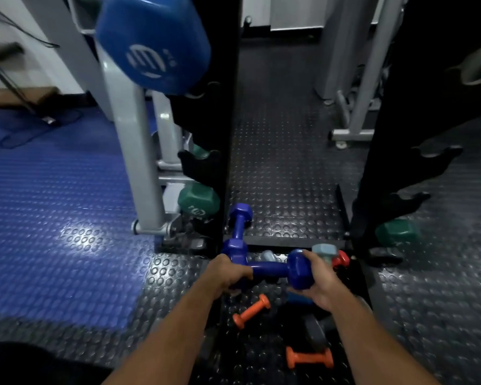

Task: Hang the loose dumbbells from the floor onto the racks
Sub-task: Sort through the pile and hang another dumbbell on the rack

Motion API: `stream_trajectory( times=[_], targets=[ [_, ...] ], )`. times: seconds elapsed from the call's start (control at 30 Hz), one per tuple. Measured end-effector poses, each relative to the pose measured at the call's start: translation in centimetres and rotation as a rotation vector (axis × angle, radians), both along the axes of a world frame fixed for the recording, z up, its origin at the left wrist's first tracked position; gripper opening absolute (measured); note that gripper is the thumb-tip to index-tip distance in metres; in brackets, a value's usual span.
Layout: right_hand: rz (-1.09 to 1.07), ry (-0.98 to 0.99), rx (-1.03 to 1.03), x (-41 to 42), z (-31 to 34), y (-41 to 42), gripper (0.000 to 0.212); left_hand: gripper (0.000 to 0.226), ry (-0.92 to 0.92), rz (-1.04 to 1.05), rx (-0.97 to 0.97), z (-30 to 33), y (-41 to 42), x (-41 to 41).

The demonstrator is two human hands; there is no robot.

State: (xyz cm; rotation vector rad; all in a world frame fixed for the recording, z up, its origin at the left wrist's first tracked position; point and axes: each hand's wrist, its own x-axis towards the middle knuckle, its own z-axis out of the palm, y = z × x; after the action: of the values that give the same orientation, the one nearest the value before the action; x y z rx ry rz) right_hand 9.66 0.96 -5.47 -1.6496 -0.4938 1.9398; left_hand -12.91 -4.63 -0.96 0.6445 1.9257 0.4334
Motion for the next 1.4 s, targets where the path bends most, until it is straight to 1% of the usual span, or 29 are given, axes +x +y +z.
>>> stream_trajectory(
  times=[0.1,0.17,0.27,0.3,0.37,0.4,0.47,0.53,0.67,0.77,0.83,0.9,1.0,1.07,1.13,1.2,1.33,1.4],
  targets=[
    [0.022,0.054,0.017,-1.4,1.1,-0.2,0.030,0.039,-0.003,0.065,0.013,1.9,-1.0,-1.4],
    [0.071,0.089,0.030,-2.5,2.1,-0.3,0.032,0.036,-0.010,0.123,0.022,2.6,-1.5,-2.9],
    [0.192,0.150,0.015,-3.8,3.2,-0.7,0.047,0.044,-0.004,0.190,0.026,2.9,-2.2,-5.8],
    [0.240,0.180,0.022,-4.2,3.2,-0.9,0.051,0.054,0.001,0.207,0.044,2.6,-2.3,-7.0],
    [0.332,0.229,0.047,-5.2,3.2,-1.3,0.053,0.080,0.040,0.221,0.057,1.8,-2.4,-9.6],
    [0.367,0.256,0.063,-5.8,3.2,-1.5,0.054,0.084,0.066,0.235,0.069,0.9,-2.3,-11.0],
    [0.412,0.283,0.101,-7.0,3.2,-2.1,0.055,0.079,0.078,0.278,0.111,-0.4,-2.3,-13.3],
    [0.452,0.316,0.135,-8.1,3.1,-2.6,0.061,0.072,0.092,0.335,0.158,1.0,-2.7,-14.1],
    [0.492,0.374,0.172,-10.3,3.1,-3.6,0.073,0.054,0.060,0.401,0.242,2.8,-2.4,-14.9],
    [0.520,0.356,0.214,-12.4,3.1,-4.4,0.084,0.049,0.010,0.437,0.330,2.6,-1.4,-16.7],
    [0.498,0.336,0.261,-13.7,3.3,-4.6,0.088,0.051,-0.023,0.463,0.388,2.6,-0.9,-18.0],
    [0.443,0.326,0.319,-15.3,3.7,-4.8,0.084,0.050,-0.060,0.505,0.440,3.0,-0.3,-18.9],
    [0.373,0.259,0.384,-17.3,3.8,-5.2,0.080,0.047,-0.101,0.548,0.514,3.6,1.0,-19.2],
    [0.372,0.173,0.457,-18.7,3.6,-5.0,0.077,0.043,-0.060,0.562,0.551,3.5,2.5,-19.5],
    [0.411,0.059,0.571,-19.6,3.5,-4.5,0.071,0.042,-0.008,0.562,0.581,3.5,3.9,-19.9],
    [0.421,-0.025,0.645,-20.2,3.4,-3.9,0.064,0.041,0.056,0.552,0.580,3.5,5.1,-20.2],
    [0.391,-0.051,0.707,-20.8,3.4,-2.7,0.058,0.041,0.160,0.461,0.609,4.2,7.2,-20.6],
    [0.358,-0.022,0.722,-21.1,3.6,-2.3,0.059,0.043,0.188,0.384,0.608,4.7,8.5,-20.7]
  ],
)
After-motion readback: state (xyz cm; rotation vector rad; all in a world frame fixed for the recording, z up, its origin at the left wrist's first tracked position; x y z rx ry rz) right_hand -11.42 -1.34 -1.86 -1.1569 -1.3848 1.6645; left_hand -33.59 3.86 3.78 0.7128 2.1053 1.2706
